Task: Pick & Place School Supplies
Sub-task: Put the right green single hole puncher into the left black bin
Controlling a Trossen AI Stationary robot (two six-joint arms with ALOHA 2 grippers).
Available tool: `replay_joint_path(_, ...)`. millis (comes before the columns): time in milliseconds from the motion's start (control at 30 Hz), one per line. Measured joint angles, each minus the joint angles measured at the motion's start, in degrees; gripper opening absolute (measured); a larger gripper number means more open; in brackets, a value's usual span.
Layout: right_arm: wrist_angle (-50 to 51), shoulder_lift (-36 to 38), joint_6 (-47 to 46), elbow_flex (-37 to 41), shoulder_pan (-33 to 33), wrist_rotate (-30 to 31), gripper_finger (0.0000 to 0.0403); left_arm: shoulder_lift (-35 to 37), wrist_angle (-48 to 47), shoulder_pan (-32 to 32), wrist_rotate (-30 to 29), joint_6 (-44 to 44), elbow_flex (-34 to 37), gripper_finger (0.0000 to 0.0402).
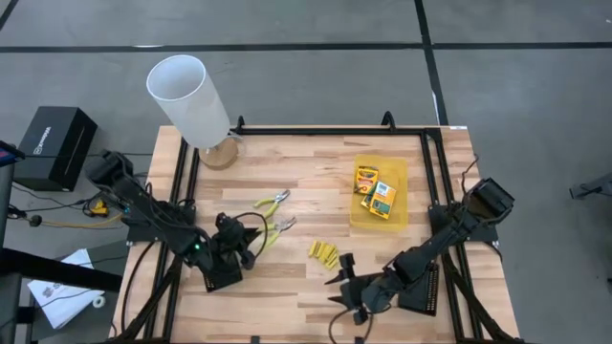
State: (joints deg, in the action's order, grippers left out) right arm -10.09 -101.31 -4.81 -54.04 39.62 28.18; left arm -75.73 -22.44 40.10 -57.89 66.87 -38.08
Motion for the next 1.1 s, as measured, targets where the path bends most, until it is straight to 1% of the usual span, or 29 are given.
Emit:
replay_joint_path(133, 0.3, 3.1, 0.7, 0.9, 0.9, 0.1, 0.0186, 1.1, -4.3, 0.4, 2.9, 1.9, -1.9, 0.0018)
replay_joint_path(200, 0.4, 4.5, 1.7, 1.1, 0.9, 0.1, 0.0186, 1.1, -8.2, 0.8, 4.9, 4.6, -3.3, 0.0018)
replay_joint_path(333, 0.8, 6.9, 2.4, 1.8, 0.9, 0.2, 0.0186, 1.0, -17.9, 1.2, 12.1, 9.8, -5.6, 0.0018)
replay_joint_path(400, 2.6, 7.6, 2.4, 1.9, 0.8, 0.2, 0.0186, 1.0, -22.9, 1.7, 14.6, 11.9, -7.1, 0.0018)
replay_joint_path(467, 3.2, 7.7, 2.4, 1.9, 0.7, 0.3, 0.0186, 1.0, -28.3, 2.6, 15.8, 15.1, -8.9, 0.0018)
replay_joint_path(600, 4.0, 7.7, 2.4, 1.9, -0.3, 0.7, 0.0186, 1.0, -40.0, 5.7, 15.6, 25.4, -11.6, 0.0018)
replay_joint_path(667, 4.3, 7.7, 2.3, 1.9, -0.8, 0.7, 0.0186, 1.0, -44.2, 7.7, 15.3, 30.8, -12.6, 0.0018)
replay_joint_path(767, 4.3, 7.7, 2.2, 1.9, -1.5, 0.8, 0.0186, 0.3, -47.5, 10.2, 15.5, 38.3, -13.0, 0.0018)
replay_joint_path(800, 4.3, 7.7, 2.0, 1.9, -1.6, 0.8, 0.0186, -0.1, -48.6, 11.0, 16.4, 40.7, -13.0, 0.0018)
replay_joint_path(933, 4.5, 7.3, 0.9, 1.9, -1.5, 0.8, 0.0186, -2.9, -51.8, 14.2, 22.4, 48.5, -13.0, 0.0018)
replay_joint_path(1000, 4.7, 7.3, 0.5, 1.9, -1.4, 0.6, 0.0186, -4.2, -52.3, 16.0, 24.5, 51.2, -13.0, 0.0017)
replay_joint_path(1100, 4.8, 7.3, 0.3, 1.9, -1.4, 0.5, 0.0186, -6.6, -52.8, 16.7, 28.4, 52.1, -14.5, 0.0017)
